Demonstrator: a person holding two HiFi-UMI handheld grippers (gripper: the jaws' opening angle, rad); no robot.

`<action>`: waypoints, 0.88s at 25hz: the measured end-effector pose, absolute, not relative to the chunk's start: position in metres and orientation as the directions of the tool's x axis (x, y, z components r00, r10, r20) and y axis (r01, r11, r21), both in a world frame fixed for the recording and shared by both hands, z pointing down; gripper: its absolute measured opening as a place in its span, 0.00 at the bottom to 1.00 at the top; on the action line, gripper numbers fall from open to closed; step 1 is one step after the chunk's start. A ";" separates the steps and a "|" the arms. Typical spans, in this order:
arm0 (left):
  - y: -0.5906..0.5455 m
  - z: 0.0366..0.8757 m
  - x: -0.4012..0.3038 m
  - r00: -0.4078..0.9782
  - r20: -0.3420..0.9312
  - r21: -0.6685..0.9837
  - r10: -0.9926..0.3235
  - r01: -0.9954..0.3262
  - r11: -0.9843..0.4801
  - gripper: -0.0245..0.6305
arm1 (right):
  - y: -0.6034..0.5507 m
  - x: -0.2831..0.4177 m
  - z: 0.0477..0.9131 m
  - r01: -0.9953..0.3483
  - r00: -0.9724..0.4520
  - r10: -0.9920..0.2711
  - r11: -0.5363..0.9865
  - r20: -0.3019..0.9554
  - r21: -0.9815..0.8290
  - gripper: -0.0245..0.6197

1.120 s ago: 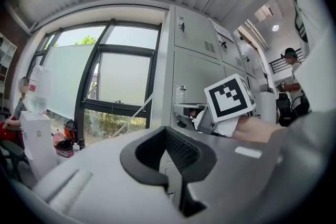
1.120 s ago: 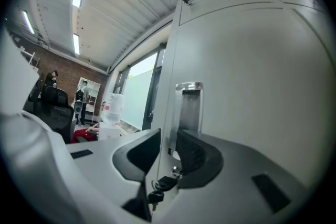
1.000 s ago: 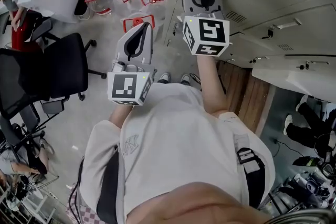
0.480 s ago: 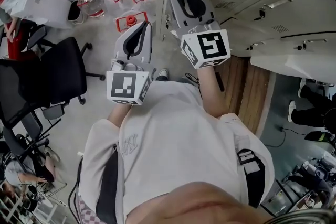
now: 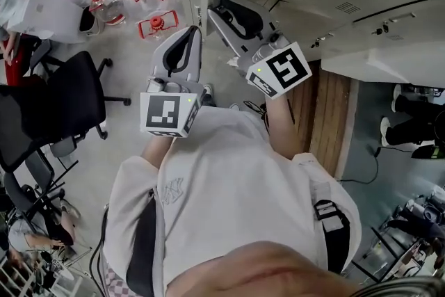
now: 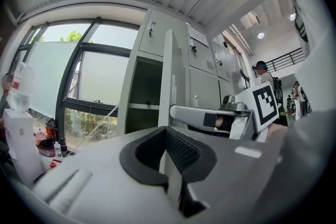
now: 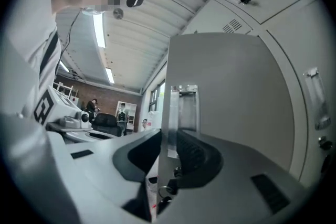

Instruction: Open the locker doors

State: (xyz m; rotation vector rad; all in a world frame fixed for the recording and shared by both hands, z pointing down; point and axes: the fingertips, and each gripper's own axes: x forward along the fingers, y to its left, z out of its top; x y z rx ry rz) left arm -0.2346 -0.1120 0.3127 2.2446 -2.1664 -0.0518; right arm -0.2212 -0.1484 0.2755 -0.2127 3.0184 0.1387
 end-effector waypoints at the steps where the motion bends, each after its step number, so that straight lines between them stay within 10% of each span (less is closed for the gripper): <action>1: -0.111 0.313 -0.224 0.038 -0.010 0.041 -0.999 -0.998 -0.038 0.04 | -0.145 -0.211 0.276 -0.128 -0.986 -0.118 0.988 -0.117 0.084 0.15; 22: -0.095 0.314 -0.114 0.017 -0.042 0.045 -0.999 -0.999 -0.019 0.04 | -0.134 -0.105 0.272 -0.108 -0.986 -0.088 0.984 -0.141 0.142 0.15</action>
